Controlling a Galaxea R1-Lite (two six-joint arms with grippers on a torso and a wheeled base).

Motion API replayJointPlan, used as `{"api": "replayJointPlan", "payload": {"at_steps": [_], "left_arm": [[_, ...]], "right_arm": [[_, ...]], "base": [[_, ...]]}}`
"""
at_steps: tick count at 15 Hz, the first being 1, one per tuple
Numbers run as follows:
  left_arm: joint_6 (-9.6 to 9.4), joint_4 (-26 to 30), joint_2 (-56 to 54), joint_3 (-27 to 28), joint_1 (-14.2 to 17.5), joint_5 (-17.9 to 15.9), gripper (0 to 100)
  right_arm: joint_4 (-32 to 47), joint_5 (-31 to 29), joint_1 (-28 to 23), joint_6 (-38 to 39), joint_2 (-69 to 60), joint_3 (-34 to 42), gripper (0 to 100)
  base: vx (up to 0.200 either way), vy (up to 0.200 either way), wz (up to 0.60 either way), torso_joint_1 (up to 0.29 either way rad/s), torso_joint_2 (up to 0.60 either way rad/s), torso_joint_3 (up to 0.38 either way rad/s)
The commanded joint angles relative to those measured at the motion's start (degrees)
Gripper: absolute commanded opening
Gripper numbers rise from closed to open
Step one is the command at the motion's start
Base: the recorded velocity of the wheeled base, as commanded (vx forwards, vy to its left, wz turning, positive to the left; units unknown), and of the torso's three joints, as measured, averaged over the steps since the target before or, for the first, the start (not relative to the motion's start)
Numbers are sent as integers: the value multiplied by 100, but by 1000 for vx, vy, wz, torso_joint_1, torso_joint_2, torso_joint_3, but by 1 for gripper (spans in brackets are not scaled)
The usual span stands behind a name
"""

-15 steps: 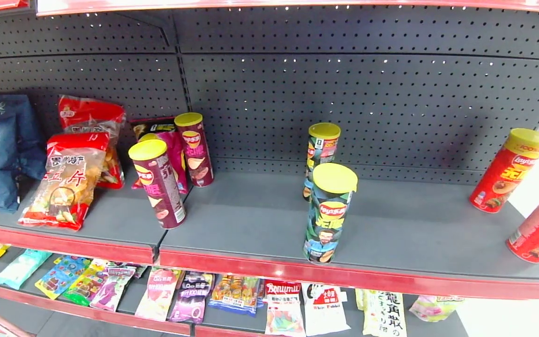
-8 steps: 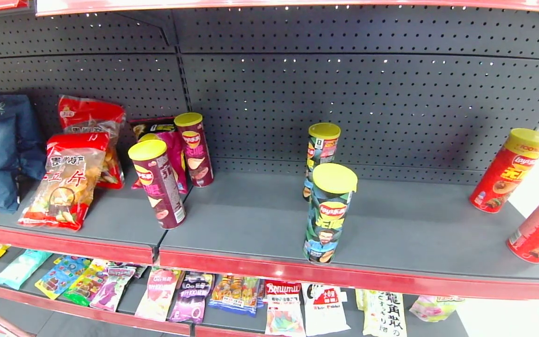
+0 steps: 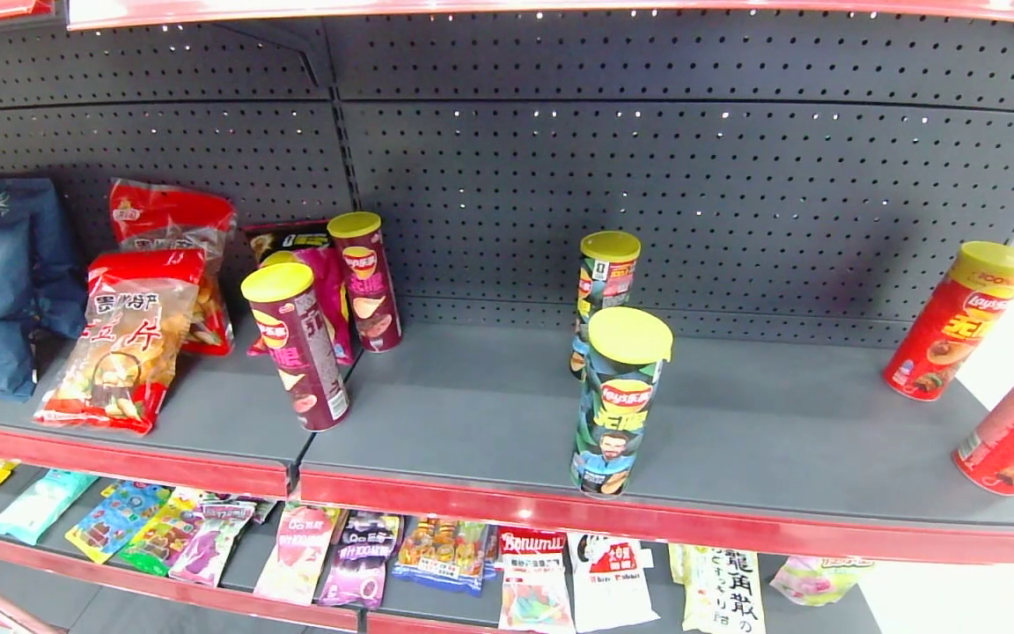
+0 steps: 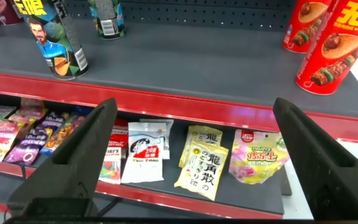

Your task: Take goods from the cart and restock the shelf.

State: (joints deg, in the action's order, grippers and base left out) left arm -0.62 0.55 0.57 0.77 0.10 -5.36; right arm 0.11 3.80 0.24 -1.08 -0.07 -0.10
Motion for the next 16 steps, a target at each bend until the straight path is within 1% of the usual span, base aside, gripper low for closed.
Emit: {"api": "replayJointPlan", "payload": {"at_steps": [1, 4, 6, 7, 8, 9, 10, 12, 13, 16], "left_arm": [[-8, -2, -40, -59, 17, 0, 100], [-17, -2, -40, -59, 8, 0, 100], [-17, -2, -40, -59, 8, 9, 100], [-17, -2, -40, -59, 8, 9, 100], [-17, -2, -40, -59, 8, 9, 100], [-17, -2, -40, -59, 17, 9, 100], [-17, -2, -40, -59, 17, 9, 100], [-17, -2, -40, -59, 8, 9, 100], [-17, -2, -40, -59, 8, 9, 100], [-17, -2, -40, -59, 17, 9, 100]], "right_arm": [[-2, 6, 2, -15, 7, -8, 100], [-29, 217, 2, -102, 7, 1, 100], [-90, 191, 2, -41, 7, -17, 100], [-108, 147, 2, 3, 60, -210, 100], [-160, -451, -130, 223, 1607, -1405, 100], [-160, -556, -86, 372, 2292, -1889, 100], [-152, -292, 143, 337, 2688, -2144, 100], [-160, 173, 529, -15, 3294, -2135, 100], [-178, 209, 863, -155, 4173, -2205, 100], [-196, 191, 1356, -138, 5580, -2407, 100]], "base": [[0, 0, 0, 0, 0, 0], [0, 0, 0, 0, 0, 0], [0, 0, 0, 0, 0, 0], [0, 0, 0, 0, 0, 0], [0, 0, 0, 0, 0, 0], [0, 0, 0, 0, 0, 0], [0, 0, 0, 0, 0, 0], [0, 0, 0, 0, 0, 0], [0, 0, 0, 0, 0, 0], [0, 0, 0, 0, 0, 0]]}}
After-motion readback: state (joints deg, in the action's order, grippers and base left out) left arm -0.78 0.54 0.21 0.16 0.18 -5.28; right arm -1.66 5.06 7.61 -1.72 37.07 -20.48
